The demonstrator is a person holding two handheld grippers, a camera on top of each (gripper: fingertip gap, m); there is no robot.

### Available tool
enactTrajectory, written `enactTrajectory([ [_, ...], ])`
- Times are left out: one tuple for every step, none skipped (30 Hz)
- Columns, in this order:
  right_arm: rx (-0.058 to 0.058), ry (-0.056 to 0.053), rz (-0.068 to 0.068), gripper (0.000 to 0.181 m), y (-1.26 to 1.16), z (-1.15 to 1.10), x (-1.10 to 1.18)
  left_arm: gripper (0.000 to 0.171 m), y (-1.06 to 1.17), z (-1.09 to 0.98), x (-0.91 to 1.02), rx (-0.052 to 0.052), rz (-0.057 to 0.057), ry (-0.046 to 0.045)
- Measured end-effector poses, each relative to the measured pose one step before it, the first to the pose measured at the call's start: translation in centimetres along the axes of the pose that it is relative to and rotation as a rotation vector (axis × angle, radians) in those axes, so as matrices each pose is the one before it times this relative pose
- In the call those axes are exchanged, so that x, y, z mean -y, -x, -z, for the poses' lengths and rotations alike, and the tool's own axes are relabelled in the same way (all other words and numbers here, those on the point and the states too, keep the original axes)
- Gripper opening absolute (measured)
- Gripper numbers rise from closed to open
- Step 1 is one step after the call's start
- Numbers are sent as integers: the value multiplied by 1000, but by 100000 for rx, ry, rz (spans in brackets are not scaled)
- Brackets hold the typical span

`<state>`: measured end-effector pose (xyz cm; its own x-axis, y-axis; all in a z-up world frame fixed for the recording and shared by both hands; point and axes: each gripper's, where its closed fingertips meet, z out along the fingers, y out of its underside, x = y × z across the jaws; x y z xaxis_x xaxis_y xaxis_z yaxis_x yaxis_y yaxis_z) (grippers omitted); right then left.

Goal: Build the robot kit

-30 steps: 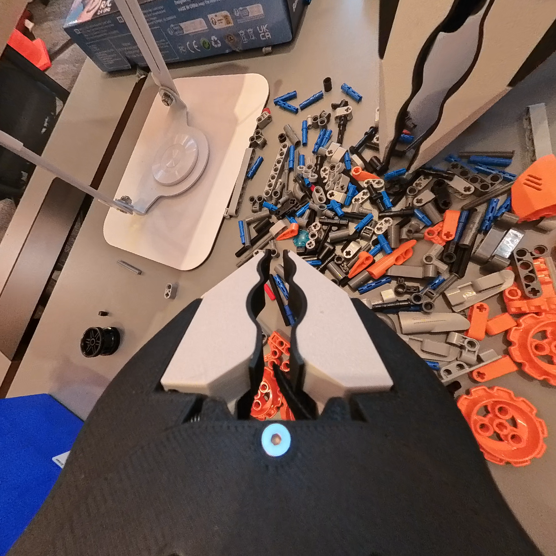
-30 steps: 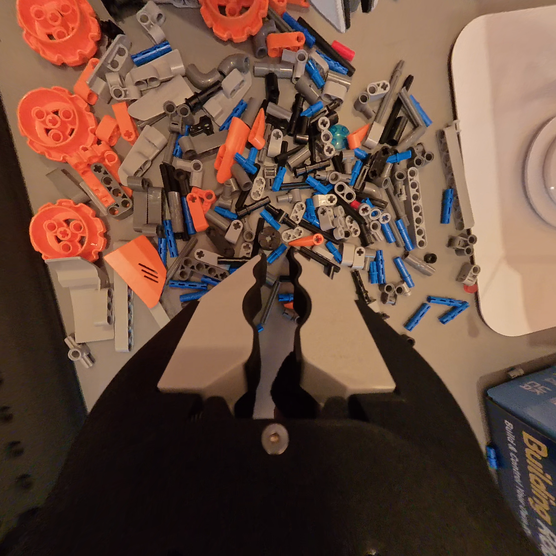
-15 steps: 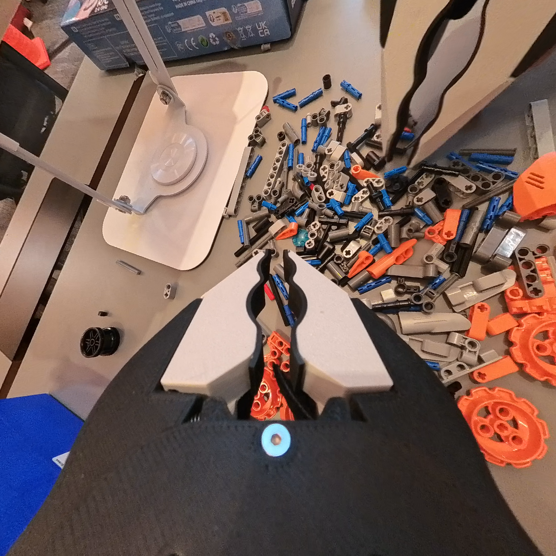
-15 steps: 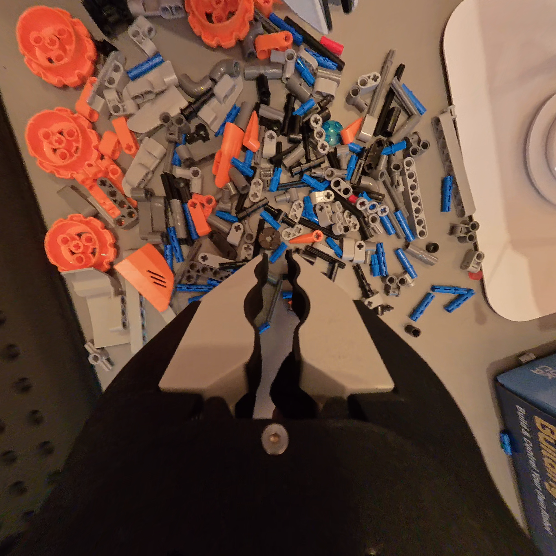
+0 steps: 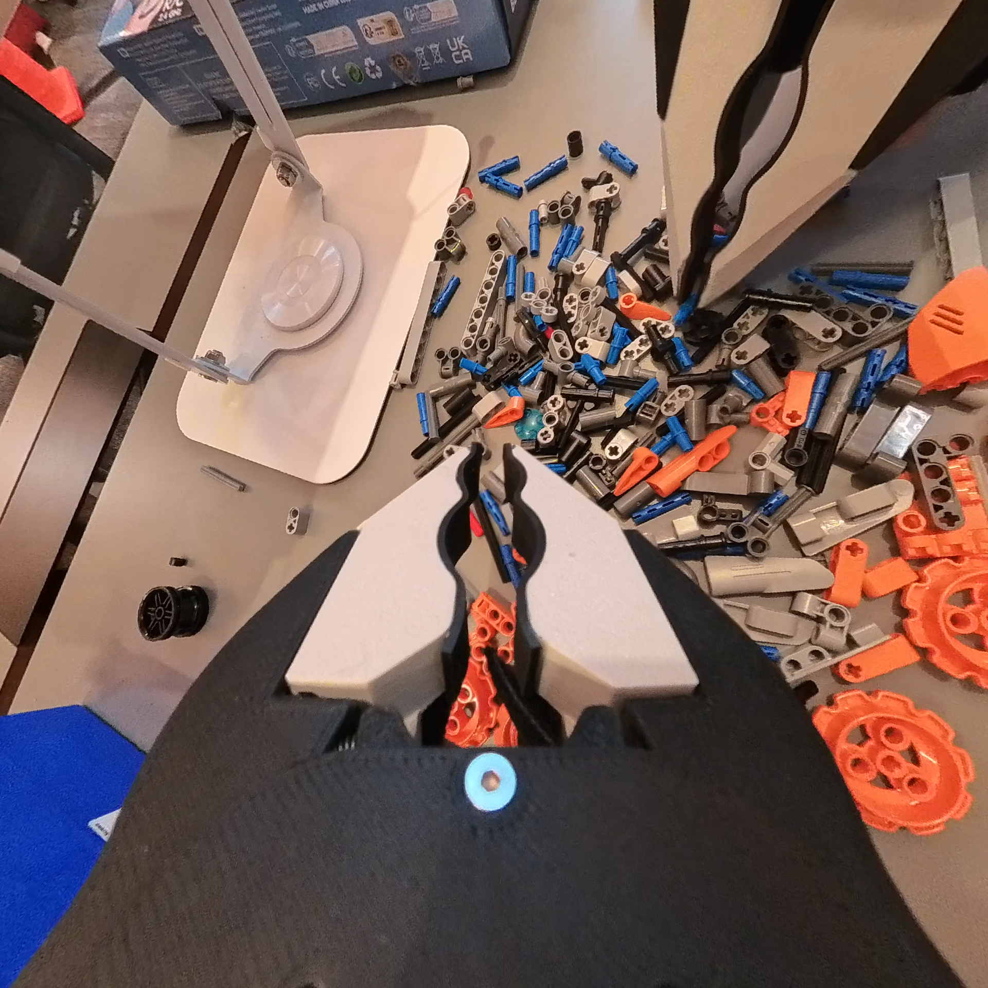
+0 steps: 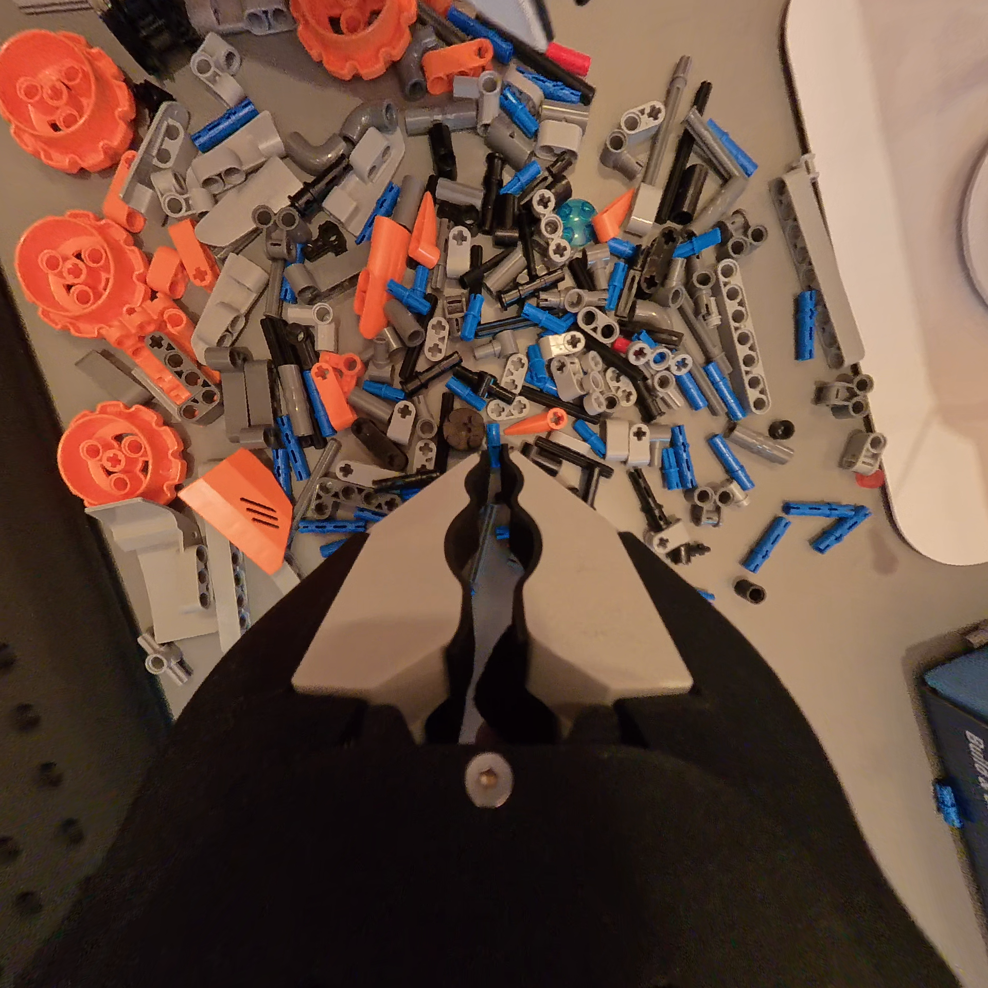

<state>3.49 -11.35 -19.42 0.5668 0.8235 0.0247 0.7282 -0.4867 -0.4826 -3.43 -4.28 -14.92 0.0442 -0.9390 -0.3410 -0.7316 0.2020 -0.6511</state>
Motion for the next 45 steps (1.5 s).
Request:
enactTrajectory([
  [-398, -1191, -636, 1, -124, 260, 38, 6, -93, -43, 102, -213, -383, -387],
  [-160, -1841, -234, 1, -60, 397, 142, 6, -155, -27, 220, -348, -958, -1038],
  [-327, -2422, 43, 1, -40, 523, 219, 6, -293, -30, 409, -1026, -954, -1829],
  [-668, -2180, -245, 2, -88, 615, 159, 6, -394, -41, 522, -1530, -672, -2118],
  [-571, -2139, -184, 2, -47, 653, 87, 6, -409, -69, 613, -1293, -1151, -2294],
  [4, -2325, 14, 1, 49, 617, 83, 6, -485, -66, 728, -1198, -2383, -2569],
  [386, -2241, 325, 2, 164, 595, 55, 6, -534, -56, 794, -1337, -2964, -2305],
  [-754, -2096, -342, 2, -8, 603, 24, 7, -540, -79, 844, -1327, -2965, -1968],
  [-581, -2063, -949, 2, 1, 618, 40, 8, -502, -74, 901, -1129, -3131, -2071],
  [513, -2604, -1151, 2, 150, 605, 126, 8, -482, -81, 893, -1145, -3034, -2113],
  [1414, -3045, -1671, 2, 258, 558, 178, 9, -484, -112, 893, -1463, -2613, -2178],
  [766, -3100, -1822, 2, 126, 534, 193, 9, -474, -186, 856, -1711, -2280, -1928],
  [25, -2714, -1558, 2, -27, 493, 124, 10, -441, -239, 712, -1354, -2751, -1183],
  [503, -2413, -1406, 2, -12, 417, 92, 12, -342, -279, 615, -895, -2882, -707],
  [812, -2606, -1203, 2, 24, 352, 136, 15, -366, -304, 681, -1253, -2483, -1513],
  [348, -2729, -760, 2, -49, 289, 167, 19, -384, -312, 775, -1529, -1707, -2544],
  [343, -1772, -792, 2, -65, 210, 41, 19, -266, -318, 816, -928, -1180, -3193],
  [678, -1304, -529, 2, -22, 140, -11, 19, -148, -352, 576, -337, -1394, -1897],
  [729, -2067, 215, 2, -28, 106, 136, 19, 148, -345, 210, 1374, -2371, 227],
  [510, -2390, -110, 2, -132, 102, 210, 19, 320, -290, 10, 2267, -2545, 947],
  [921, -1540, -1202, 1, -99, 57, 123, 19, 137, -261, -8, 795, -1465, 533],
  [770, -824, -1100, 2, -72, 8, 18, 19, 33, -225, 50, 257, -399, -32],
  [264, -647, -223, 2, -42, -33, -50, 18, 78, -171, 144, 939, -529, -670],
  [452, -296, -120, 2, 21, -37, -121, 18, 57, -107, 112, 1061, -542, -677],
  [1066, -482, -618, 2, 98, -12, -88, 17, -64, -71, 24, 61, -176, -226],
  [1073, -1053, -826, 2, 70, 21, 38, 17, 13, -33, -14, 555, -542, -113],
  [899, -1101, -838, 2, 18, 54, 78, 16, 118, -12, -66, 1057, -825, 173],
  [434, -518, -876, 2, -53, 44, 20, 16, 92, -25, -102, 667, -609, 605],
  [495, -342, -829, 2, -20, 45, 12, 17, 6, -9, -60, 253, -652, 486],
  [473, -669, -401, 2, 20, 60, 69, 17, 161, -5, -9, 1598, -1117, 240],
  [684, -438, -158, 2, 102, 55, 47, 17, 343, 6, -98, 2470, -735, 639],
  [505, -243, -166, 2, 96, 53, 14, 18, 185, -15, -140, 952, -88, 675],
  [143, -243, -218, 2, 34, 51, 7, 19, 48, 2, -30, 180, 119, -199],
  [514, -255, -287, 2, 75, 12, 11, 19, 48, 45, 154, 559, -393, -1262],
  [807, 42, -384, 2, 107, -5, -28, 18, 38, 29, 162, 624, -470, -927],
  [45, 326, -499, 2, -24, 5, -67, 18, 40, 22, 130, 645, -591, -415],
  [139, 75, -569, 2, -25, -2, -33, 18, 4, 8, 143, 477, -853, -413],
  [1180, -394, -490, 2, 129, -1, 23, 16, -75, -12, 95, 33, -909, -192],
  [1165, -539, -251, 2, 166, -2, 60, 14, -108, -64, 36, -77, -743, 41],
  [104, -74, -27, 2, 29, 16, 7, 12, -131, -83, -39, -348, -404, 398],
  [-198, 366, 128, 2, -18, 22, -66, 10, -112, -84, -1, -140, -546, 58],
  [5, -125, -24, 2, -2, 35, 5, 8, -72, -63, -5, 126, -761, 95],
  [295, -466, -225, 2, 19, 58, 36, 7, -27, -39, 1, 138, -402, 114],
  [397, -67, -209, 2, 32, 33, -24, 7, -23, -9, 34, -214, 261, -61],
  [151, -574, -219, 2, -10, 71, 55, 7, 47, 11, 57, 171, 214, -271],
])
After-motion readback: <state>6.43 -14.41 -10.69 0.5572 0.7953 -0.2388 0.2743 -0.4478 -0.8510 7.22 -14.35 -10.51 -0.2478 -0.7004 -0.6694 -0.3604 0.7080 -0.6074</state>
